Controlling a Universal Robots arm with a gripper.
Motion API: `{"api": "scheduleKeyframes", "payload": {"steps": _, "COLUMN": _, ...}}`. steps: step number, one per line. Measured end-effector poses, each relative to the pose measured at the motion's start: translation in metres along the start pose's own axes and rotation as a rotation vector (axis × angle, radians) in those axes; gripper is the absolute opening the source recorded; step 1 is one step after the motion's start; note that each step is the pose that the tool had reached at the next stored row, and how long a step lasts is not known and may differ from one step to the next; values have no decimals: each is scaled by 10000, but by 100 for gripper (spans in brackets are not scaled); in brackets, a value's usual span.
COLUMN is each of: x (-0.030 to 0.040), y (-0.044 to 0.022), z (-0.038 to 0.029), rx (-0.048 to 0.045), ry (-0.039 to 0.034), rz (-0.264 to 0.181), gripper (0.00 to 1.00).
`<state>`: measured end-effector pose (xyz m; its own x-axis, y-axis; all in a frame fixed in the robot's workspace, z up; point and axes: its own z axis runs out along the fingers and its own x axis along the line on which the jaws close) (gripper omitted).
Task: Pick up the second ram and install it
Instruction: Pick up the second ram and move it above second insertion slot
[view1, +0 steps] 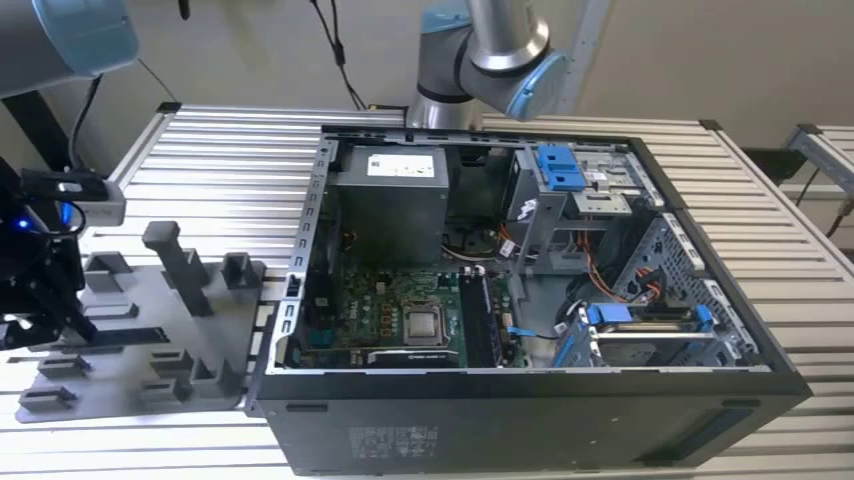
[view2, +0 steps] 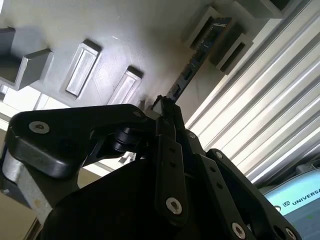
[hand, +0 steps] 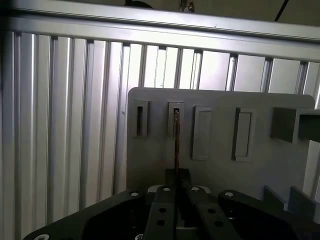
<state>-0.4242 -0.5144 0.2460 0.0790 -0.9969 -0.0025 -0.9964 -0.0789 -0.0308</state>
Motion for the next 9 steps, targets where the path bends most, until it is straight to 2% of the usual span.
{"api": "scheduleKeyframes", "payload": {"steps": 4, "x": 0, "y": 0, "z": -21, "rx": 9, "ry": -105, "rz": 250, "gripper": 14}}
{"api": "scheduleKeyframes", "payload": {"steps": 9, "x": 0, "y": -1, "z": -43, "rx": 17, "ry": -147, "rz": 747, "gripper": 14}}
